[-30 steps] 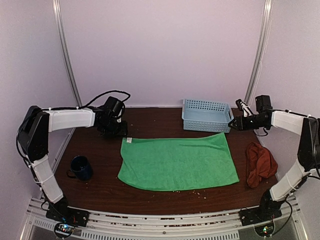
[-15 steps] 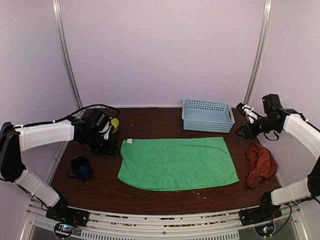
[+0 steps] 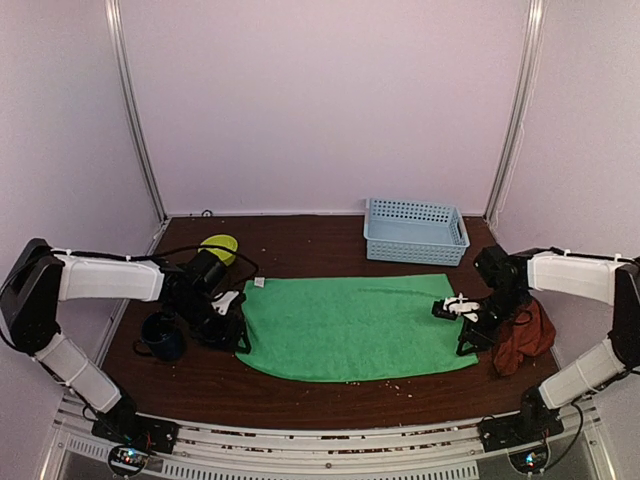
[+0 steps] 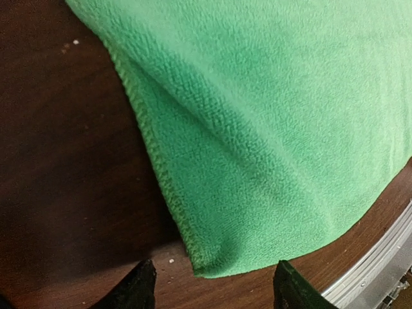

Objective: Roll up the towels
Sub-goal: Smooth out the towel at the center of the board.

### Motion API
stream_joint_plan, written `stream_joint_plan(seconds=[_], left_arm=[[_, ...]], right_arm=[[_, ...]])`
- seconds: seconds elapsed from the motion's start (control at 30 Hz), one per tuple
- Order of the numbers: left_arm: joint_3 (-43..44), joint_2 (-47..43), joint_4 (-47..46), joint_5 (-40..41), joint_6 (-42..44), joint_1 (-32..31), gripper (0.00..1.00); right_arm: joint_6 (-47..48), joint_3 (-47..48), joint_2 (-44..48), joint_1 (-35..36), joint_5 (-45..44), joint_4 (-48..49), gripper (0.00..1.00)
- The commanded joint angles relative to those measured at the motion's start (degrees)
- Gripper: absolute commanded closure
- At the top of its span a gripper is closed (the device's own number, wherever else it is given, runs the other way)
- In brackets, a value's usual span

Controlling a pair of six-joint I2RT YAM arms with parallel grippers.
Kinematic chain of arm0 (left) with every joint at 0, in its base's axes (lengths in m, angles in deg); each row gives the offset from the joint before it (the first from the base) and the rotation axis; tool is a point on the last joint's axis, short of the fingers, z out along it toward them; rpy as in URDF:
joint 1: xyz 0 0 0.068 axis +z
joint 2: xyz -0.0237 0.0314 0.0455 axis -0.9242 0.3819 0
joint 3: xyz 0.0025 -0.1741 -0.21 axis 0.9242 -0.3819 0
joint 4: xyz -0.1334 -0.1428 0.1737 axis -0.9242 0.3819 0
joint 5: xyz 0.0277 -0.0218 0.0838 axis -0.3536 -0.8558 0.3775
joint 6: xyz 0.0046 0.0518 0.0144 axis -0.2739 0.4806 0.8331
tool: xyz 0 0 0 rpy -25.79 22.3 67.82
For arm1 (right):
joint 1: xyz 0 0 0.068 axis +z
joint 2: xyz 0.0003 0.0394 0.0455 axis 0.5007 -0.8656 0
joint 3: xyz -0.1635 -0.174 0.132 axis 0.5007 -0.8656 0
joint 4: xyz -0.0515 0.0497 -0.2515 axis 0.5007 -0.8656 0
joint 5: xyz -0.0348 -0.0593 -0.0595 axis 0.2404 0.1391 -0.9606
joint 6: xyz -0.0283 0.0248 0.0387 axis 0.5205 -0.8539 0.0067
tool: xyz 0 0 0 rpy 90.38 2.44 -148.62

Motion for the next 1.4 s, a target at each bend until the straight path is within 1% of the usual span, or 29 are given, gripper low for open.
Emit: stream_joint_plan(seconds=[0.0, 0.07, 0.17, 0.3, 0.33, 0.37, 0.4, 0.43, 0.5, 0.53, 0.6, 0.67, 0.77, 0.8, 0.83, 0.87, 0.9, 0.93, 0.97, 1.07, 1.17, 1.23, 1.3, 1.37], left_arm=[[-1.6, 0.9, -6.9, -2.8, 1.4, -1.0, 0.37], [-2.1, 0.4, -9.0, -3.1, 2.9, -1.9, 0.38], [-2.0, 0.2, -10.3, -7.1, 4.8, -2.8, 0.40], [-0.4, -2.5, -11.7, -14.4, 6.6, -4.7, 0.45], [0.4, -3.2, -11.8, -16.3, 6.7, -4.9, 0.49], [1.7, -3.9, -11.4, -18.3, 6.5, -4.9, 0.64], [3.4, -4.1, -9.4, -19.1, 6.4, -4.9, 0.76], [5.5, -4.4, -6.4, -19.0, 6.0, -4.9, 0.86], [9.8, -5.1, 2.7, -16.6, 5.1, -4.9, 0.98], [11.3, -5.5, 6.8, -14.8, 4.8, -4.9, 1.00], [12.1, -5.9, 12.8, -9.1, 2.2, -4.7, 1.00], [11.1, -4.3, 18.1, -4.4, -1.5, -3.3, 1.00], [8.8, -2.8, 17.9, -1.7, -5.4, -1.8, 1.00], [8.8, -2.9, 16.7, -1.0, -6.1, -1.7, 0.94], [8.8, -3.4, 15.6, -0.4, -6.9, -1.6, 0.85], [9.0, -4.0, 14.9, 0.5, -7.7, -1.3, 0.78], [9.3, -4.5, 14.6, 1.0, -8.0, -1.2, 0.63], [9.3, -5.0, 14.9, 2.1, -8.2, -1.2, 0.51], [9.0, -5.0, 15.3, 2.3, -7.4, -1.1, 0.46], [4.7, -4.7, 12.8, 0.0, -4.8, -1.1, 0.42], [-0.3, -5.5, 6.1, -0.8, -2.8, -1.1, 0.39], [-1.2, -4.7, 2.6, -0.5, -1.5, -1.1, 0.39], [-0.2, -2.5, 1.6, 0.3, -0.5, -1.2, 0.39], [0.4, -0.2, 0.0, -3.0, 0.9, -1.2, 0.42]], right_arm=[[0.5, -0.7, -2.0, 1.2, -2.7, 2.5, 0.58], [0.3, -0.8, -2.7, 1.3, -3.7, 3.2, 0.58], [0.0, -1.7, -3.7, 1.2, -3.7, 4.3, 0.58], [-0.5, -3.4, -5.3, 1.2, -3.8, 7.0, 0.58], [-0.7, -3.6, -5.9, 1.3, -3.9, 7.8, 0.59], [-1.0, -3.6, -6.5, 1.3, -4.0, 8.1, 0.59], [-1.2, -3.5, -7.1, 1.3, -4.1, 8.3, 0.59], [-1.5, -3.5, -7.4, 1.2, -4.1, 8.4, 0.60], [-1.6, -3.1, -7.7, 1.2, -3.8, 8.1, 0.60], [-1.7, -3.1, -7.7, 1.3, -3.6, 8.1, 0.60], [-1.7, -3.0, -7.6, 1.3, -3.5, 8.5, 0.60], [-1.7, -2.8, -7.9, 1.3, -3.6, 8.7, 0.60], [-2.4, -2.5, -8.8, 1.2, -3.8, 9.1, 0.61], [-2.9, -2.6, -8.9, 1.3, -4.2, 9.7, 0.61], [-3.3, -2.9, -9.0, 1.2, -5.0, 10.4, 0.62], [-3.4, -3.2, -9.1, 1.2, -5.9, 10.8, 0.62], [-3.4, -3.4, -9.2, 1.3, -6.3, 10.7, 0.62], [-3.4, -3.6, -9.2, 1.3, -7.1, 10.8, 0.63], [-3.4, -3.8, -9.2, 1.2, -8.0, 11.1, 0.63], [-5.4, -4.2, -8.3, 1.2, -9.7, 11.0, 0.64], [-6.5, -4.4, -7.1, 1.2, -10.9, 10.4, 0.64], [-6.7, -4.4, -6.9, 1.1, -11.9, 9.3, 0.64], [-7.0, -4.8, -6.3, 1.1, -13.5, 8.3, 0.63], [-6.7, -5.7, -5.1, 0.8, -15.1, 8.1, 0.63]])
